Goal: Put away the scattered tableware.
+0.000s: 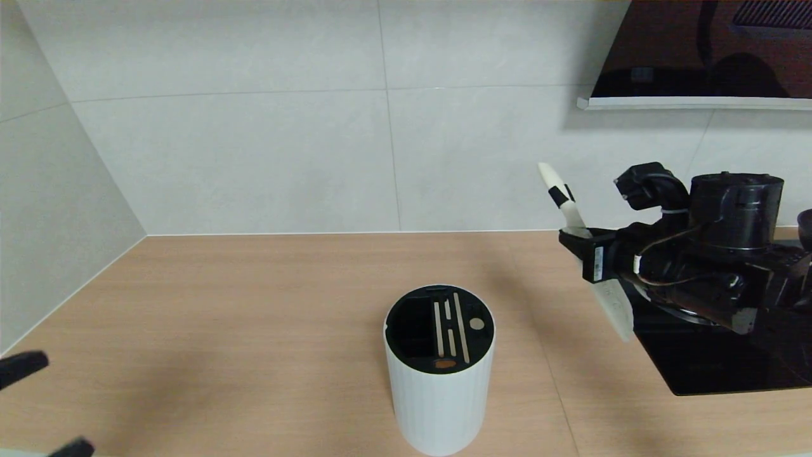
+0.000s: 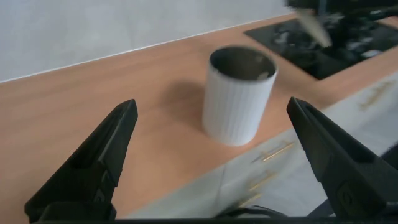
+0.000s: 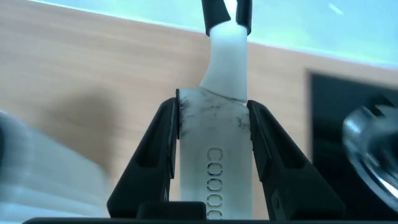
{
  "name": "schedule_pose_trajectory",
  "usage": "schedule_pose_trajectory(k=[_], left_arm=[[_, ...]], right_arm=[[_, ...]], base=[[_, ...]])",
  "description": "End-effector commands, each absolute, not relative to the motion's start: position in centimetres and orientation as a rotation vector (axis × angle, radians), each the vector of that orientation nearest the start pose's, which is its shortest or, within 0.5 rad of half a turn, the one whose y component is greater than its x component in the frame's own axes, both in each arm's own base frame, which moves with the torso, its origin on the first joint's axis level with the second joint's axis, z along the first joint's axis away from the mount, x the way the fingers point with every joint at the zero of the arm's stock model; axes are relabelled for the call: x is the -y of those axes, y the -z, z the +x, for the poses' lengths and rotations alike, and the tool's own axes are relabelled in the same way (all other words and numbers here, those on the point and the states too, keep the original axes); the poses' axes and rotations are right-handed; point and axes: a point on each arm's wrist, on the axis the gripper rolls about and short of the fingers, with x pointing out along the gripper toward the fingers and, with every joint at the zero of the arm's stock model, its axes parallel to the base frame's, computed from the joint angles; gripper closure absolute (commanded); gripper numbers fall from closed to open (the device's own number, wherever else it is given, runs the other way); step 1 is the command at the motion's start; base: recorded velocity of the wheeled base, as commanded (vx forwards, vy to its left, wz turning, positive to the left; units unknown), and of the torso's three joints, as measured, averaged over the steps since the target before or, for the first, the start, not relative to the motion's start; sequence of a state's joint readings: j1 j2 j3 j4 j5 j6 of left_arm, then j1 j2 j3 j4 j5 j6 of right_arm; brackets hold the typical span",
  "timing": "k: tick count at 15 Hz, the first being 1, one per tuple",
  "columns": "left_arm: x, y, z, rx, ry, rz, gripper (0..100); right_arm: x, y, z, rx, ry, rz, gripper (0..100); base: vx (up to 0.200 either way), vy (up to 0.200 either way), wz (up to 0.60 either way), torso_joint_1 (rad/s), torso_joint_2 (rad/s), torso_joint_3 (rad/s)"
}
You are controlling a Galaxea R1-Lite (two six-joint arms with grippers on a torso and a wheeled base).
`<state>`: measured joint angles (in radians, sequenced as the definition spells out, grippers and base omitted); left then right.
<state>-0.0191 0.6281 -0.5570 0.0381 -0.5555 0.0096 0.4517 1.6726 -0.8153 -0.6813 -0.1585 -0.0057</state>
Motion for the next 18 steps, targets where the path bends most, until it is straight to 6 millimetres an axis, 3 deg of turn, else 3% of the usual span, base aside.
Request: schedule_pose_trajectory(k=[1,7,14,18], left_arm=[[2.5,-25.1,10.7,-0.229,0.695,-0.077,0],[5.8,-24.0,15.8,-0.364,0.815,-0.354,0],[9.2,-24.6,16.4,-0.391,0.966,-0.547,0],[11.6,-23.8,18.1,-0.380,0.909,-0.614,0]], right_arm=[[-15.5,-21.4,27.1,-0.129,-0.363,-0.054,100],[-19.3,-21.1,24.0,-0.137,-0.454,-0.057,100],[-21.9,-21.7,21.2,-0.128,-0.548,-0.015,100],[-23.3,-21.8,19.9,-0.135,-0.607,0.013,100]], base=[[0.000,0.000,0.00,0.000,0.00,0.000],[0.000,0.000,0.00,0.000,0.00,0.000],[0.000,0.000,0.00,0.000,0.00,0.000],[0.000,0.000,0.00,0.000,0.00,0.000]])
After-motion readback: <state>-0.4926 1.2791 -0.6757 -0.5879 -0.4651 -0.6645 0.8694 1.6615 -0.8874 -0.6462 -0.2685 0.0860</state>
